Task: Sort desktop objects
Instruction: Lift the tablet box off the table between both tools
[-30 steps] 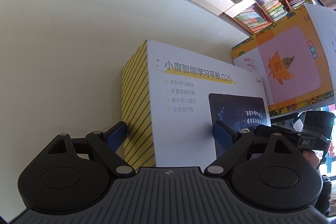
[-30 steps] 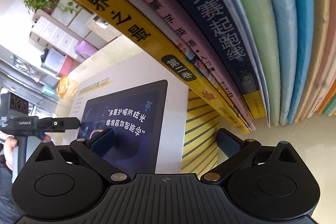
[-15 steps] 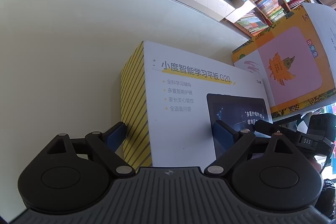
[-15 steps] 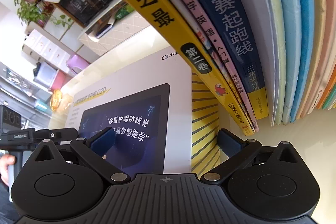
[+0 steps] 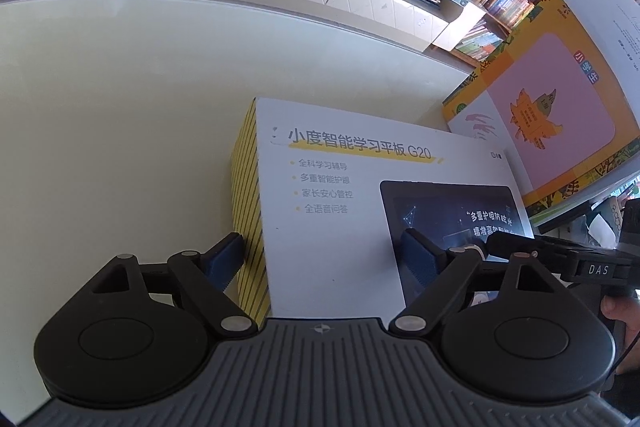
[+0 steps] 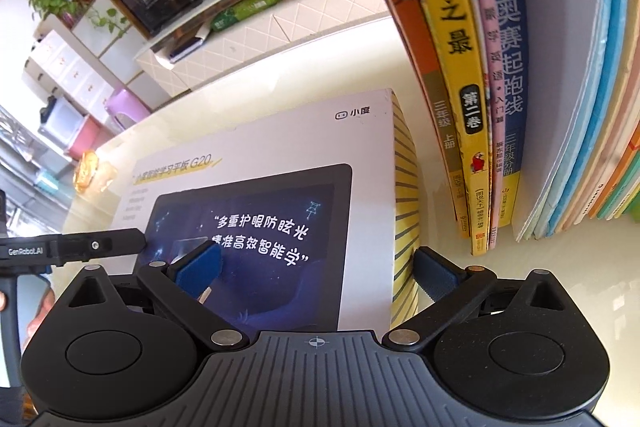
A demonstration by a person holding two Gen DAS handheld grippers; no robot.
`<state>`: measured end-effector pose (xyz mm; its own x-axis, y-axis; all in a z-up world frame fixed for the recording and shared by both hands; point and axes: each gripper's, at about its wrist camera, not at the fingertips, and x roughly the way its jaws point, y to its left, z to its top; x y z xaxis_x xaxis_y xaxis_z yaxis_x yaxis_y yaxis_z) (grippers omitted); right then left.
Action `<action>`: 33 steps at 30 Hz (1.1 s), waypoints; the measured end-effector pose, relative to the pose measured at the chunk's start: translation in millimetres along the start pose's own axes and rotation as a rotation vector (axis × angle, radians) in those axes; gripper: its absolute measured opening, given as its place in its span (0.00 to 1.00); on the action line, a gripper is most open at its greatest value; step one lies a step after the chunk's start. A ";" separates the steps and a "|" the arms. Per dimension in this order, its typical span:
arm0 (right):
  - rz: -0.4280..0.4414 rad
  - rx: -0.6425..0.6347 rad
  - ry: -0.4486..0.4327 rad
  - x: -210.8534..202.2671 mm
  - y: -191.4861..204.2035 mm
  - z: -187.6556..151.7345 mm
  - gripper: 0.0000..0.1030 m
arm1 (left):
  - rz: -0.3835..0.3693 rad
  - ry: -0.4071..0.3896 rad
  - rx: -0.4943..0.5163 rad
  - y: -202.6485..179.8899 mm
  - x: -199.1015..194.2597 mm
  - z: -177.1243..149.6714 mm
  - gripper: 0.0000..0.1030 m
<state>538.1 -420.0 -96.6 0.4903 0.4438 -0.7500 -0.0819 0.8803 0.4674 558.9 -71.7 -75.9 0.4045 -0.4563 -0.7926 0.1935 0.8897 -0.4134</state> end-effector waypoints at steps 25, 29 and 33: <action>-0.102 -0.085 0.015 17.8 68.5 -2.6 0.94 | 0.055 -0.038 -0.036 14.9 -33.7 -13.0 0.98; -0.094 -0.094 0.023 21.6 66.2 -4.3 0.94 | 0.043 -0.018 -0.062 24.2 -24.5 -17.7 0.98; -0.079 -0.110 0.027 22.2 63.6 -6.1 0.96 | 0.051 -0.022 -0.055 23.1 -22.1 -17.1 1.00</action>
<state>538.5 -353.1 -86.3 0.4753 0.3758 -0.7956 -0.1393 0.9249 0.3537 539.1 -41.3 -75.5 0.4326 -0.4091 -0.8034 0.1227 0.9095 -0.3971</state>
